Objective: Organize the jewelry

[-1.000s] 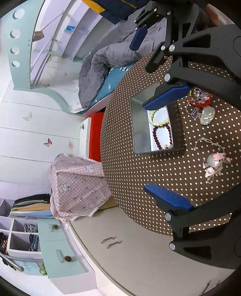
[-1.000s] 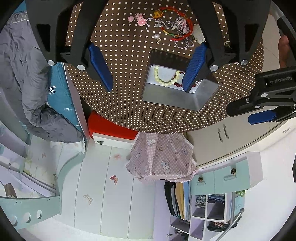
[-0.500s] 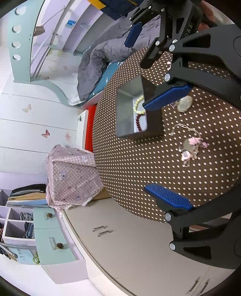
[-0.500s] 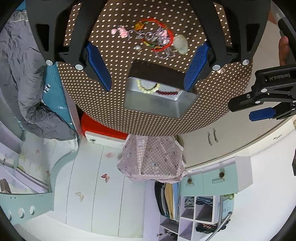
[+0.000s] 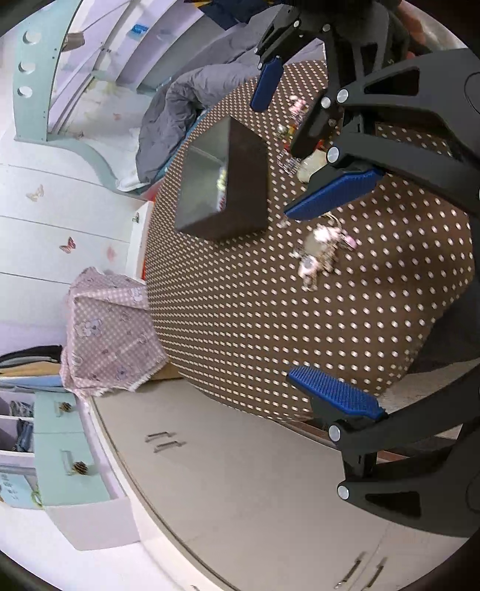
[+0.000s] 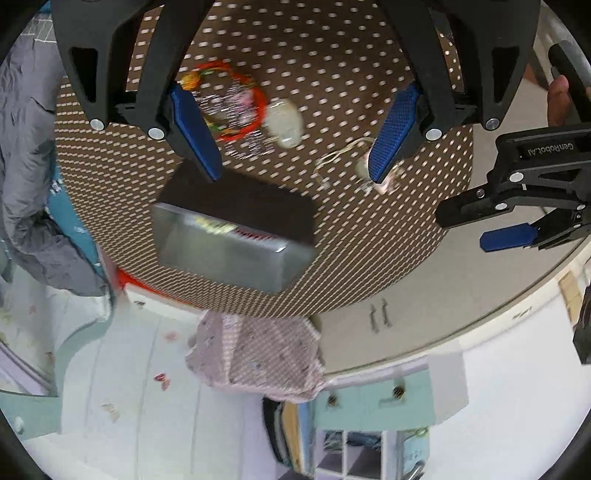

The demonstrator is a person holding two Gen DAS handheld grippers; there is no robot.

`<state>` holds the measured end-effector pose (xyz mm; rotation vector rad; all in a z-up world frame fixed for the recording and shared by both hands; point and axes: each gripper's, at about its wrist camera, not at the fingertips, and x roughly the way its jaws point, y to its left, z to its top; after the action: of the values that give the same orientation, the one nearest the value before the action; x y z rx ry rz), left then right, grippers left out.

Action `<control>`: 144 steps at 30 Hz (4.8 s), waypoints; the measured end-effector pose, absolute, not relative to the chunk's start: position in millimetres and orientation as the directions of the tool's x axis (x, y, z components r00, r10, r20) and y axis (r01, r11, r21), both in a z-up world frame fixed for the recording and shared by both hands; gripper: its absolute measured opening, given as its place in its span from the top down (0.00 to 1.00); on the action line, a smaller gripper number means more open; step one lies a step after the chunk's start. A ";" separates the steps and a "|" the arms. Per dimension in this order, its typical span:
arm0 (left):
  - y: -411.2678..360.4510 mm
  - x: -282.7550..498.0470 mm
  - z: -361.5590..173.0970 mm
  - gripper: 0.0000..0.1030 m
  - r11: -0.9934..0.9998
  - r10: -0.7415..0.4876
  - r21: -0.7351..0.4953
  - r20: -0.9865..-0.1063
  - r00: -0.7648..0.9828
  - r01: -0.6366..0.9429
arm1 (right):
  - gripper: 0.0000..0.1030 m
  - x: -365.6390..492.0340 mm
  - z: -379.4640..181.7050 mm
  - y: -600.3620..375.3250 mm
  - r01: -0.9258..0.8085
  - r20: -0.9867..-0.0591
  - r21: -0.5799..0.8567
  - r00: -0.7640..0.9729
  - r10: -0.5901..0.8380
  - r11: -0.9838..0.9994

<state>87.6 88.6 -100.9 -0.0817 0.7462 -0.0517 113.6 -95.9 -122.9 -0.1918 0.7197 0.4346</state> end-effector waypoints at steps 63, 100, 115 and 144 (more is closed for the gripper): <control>132.1 90.3 -154.8 0.21 0.985 -0.073 -0.154 -0.767 0.637 -0.073 | 0.88 135.2 -172.1 -30.9 -0.631 -0.812 -0.008 0.457 0.363 0.776; 20.5 111.5 -156.1 0.90 0.955 -0.253 -0.101 -0.764 0.593 0.278 | 0.90 124.1 -113.2 -150.4 -0.389 -0.672 0.110 0.649 0.357 0.915; 18.8 113.3 -143.0 0.93 0.960 -0.235 -0.077 -0.743 0.627 0.270 | 0.90 119.7 -100.8 -165.8 -0.377 -0.642 0.112 0.678 0.356 0.920; -4.3 150.2 -57.1 0.93 0.945 -0.285 -0.025 -0.557 0.780 0.327 | 0.90 152.6 -27.8 -173.3 -0.377 -0.466 0.013 0.817 0.339 0.926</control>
<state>150.2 -4.3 -57.1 0.0750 0.5897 -0.3312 152.6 -173.3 -27.8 -0.0815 0.4811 0.3819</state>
